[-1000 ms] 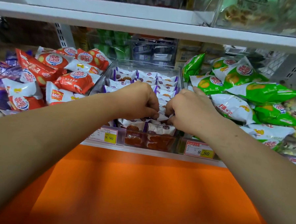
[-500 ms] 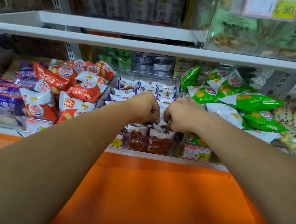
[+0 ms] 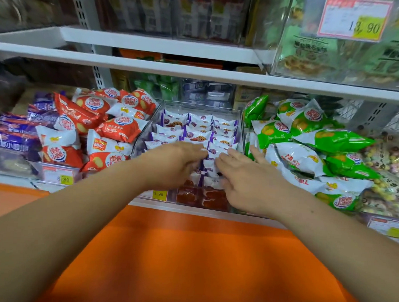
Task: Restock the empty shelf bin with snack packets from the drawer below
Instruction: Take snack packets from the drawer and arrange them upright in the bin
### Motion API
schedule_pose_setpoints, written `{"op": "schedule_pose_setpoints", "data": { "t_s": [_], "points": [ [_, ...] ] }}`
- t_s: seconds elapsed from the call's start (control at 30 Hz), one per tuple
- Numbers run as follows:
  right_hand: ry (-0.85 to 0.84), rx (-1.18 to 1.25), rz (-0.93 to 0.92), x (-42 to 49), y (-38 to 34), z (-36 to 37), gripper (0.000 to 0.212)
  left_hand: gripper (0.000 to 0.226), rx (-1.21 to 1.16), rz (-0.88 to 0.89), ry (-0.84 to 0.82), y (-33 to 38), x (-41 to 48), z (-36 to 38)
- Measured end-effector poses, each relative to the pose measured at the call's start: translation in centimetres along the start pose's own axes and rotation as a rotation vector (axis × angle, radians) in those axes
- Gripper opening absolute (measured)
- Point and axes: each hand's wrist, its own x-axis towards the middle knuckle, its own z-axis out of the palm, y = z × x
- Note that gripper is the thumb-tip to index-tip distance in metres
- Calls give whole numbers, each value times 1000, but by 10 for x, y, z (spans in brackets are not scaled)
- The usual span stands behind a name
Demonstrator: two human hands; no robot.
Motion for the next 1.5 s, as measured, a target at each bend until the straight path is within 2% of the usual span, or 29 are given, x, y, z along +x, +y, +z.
{"op": "schedule_pose_setpoints", "data": {
  "t_s": [0.07,0.13,0.33,0.43,0.57,0.7,0.8,0.83,0.9,0.93,1.0,1.13,1.3,1.5],
  "points": [
    [-11,-35,22,4,-4,10,73,53,14,55,-2,6,-6,12],
    [13,-65,29,8,-4,15,87,60,41,33,1,5,-5,18],
    [-2,-59,58,11,-6,20,74,59,166,-14,-67,8,3,16],
    [-47,-22,60,15,-4,16,63,44,169,-41,-80,9,5,14],
    [-49,110,60,11,-5,4,52,19,111,5,122,8,-10,9],
    [78,349,122,-5,-4,-6,31,36,68,-89,305,-1,-43,-2],
    [103,362,137,-18,-15,-9,13,34,89,-90,258,7,-70,-2],
    [94,352,128,-22,-20,-8,18,42,106,-61,203,14,-75,1],
    [43,323,99,-28,-32,-6,51,64,149,-45,96,27,-78,11],
    [16,297,77,-29,-38,-5,65,70,175,-56,71,31,-77,17],
    [-22,248,36,-30,-50,-1,76,74,213,-86,52,33,-75,27],
    [-22,208,36,-23,-61,11,84,74,229,-98,65,24,-73,38],
    [76,212,28,-20,-53,18,78,78,257,-103,63,23,-70,46],
    [90,204,18,-21,-52,18,78,81,213,-94,84,22,-68,49]
  ]
}}
